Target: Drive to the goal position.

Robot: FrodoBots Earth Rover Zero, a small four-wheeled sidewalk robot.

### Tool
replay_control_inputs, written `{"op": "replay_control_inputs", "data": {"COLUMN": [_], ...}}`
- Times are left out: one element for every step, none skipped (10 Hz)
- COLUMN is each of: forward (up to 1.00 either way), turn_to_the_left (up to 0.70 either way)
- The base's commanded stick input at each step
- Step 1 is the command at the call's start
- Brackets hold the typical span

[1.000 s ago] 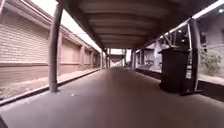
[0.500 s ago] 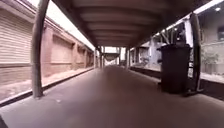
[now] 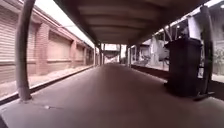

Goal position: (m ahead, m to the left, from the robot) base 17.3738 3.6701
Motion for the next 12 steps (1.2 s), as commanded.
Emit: {"op": "replay_control_inputs", "data": {"forward": [0.7, 0.7, 0.7, 0.7, 0.7, 0.7, 0.7, 0.7, 0.7, 0.7, 0.7, 0.7], "turn_to_the_left": [0.0, 0.0, 0.0, 0.0, 0.0, 0.0, -0.07, -0.18, -0.22, -0.22, -0.15, -0.04]}}
